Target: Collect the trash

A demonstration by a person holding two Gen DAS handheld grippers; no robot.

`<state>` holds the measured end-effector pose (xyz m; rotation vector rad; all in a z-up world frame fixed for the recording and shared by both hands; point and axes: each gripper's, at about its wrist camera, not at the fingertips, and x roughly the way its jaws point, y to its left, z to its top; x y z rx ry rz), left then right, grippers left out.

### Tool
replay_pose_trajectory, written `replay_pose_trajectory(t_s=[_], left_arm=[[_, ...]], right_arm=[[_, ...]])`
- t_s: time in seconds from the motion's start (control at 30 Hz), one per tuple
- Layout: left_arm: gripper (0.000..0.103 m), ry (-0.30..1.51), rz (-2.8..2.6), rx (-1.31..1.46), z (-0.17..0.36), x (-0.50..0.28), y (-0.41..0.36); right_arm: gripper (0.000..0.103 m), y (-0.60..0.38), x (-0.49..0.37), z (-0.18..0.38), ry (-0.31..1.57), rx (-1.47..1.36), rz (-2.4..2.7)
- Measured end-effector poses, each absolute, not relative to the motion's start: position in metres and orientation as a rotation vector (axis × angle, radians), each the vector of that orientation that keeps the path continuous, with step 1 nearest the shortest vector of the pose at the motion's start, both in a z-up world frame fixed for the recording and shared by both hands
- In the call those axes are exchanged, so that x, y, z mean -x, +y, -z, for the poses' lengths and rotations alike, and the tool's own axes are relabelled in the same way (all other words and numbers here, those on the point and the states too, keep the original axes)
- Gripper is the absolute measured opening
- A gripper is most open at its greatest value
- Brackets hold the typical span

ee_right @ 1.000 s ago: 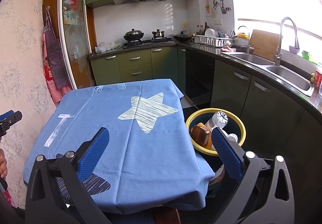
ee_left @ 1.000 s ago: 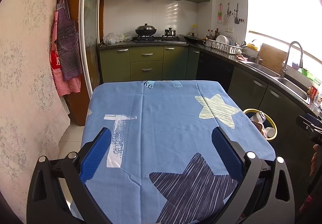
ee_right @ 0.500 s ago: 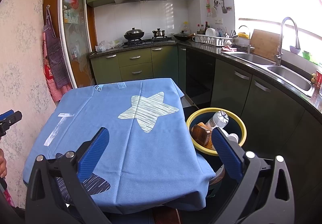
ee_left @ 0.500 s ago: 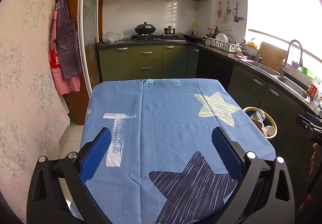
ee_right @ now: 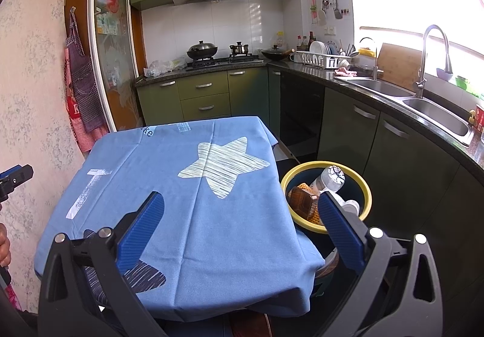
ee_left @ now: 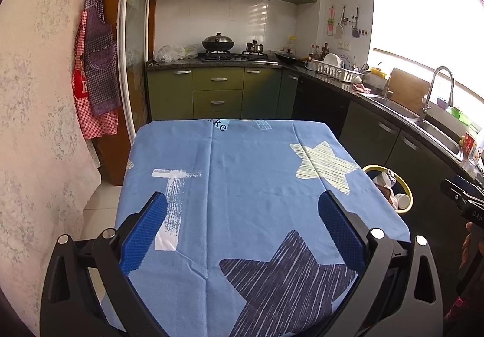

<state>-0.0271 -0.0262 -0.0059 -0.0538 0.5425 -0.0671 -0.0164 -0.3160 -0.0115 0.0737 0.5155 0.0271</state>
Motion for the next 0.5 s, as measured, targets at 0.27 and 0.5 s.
replay_pose_trajectory(t_s=[0.27,0.5], left_arm=[[0.098,0.559,0.054,0.044,0.009,0.021,-0.025],[0.098,0.654,0.053,0.067,0.033,-0.032,-0.003]], right_arm=[[0.097,-0.313,0.009,0.021,0.537,-0.073,-0.047],[0.097,-0.301,-0.031,0.027,0.587,-0.039,-0.100]])
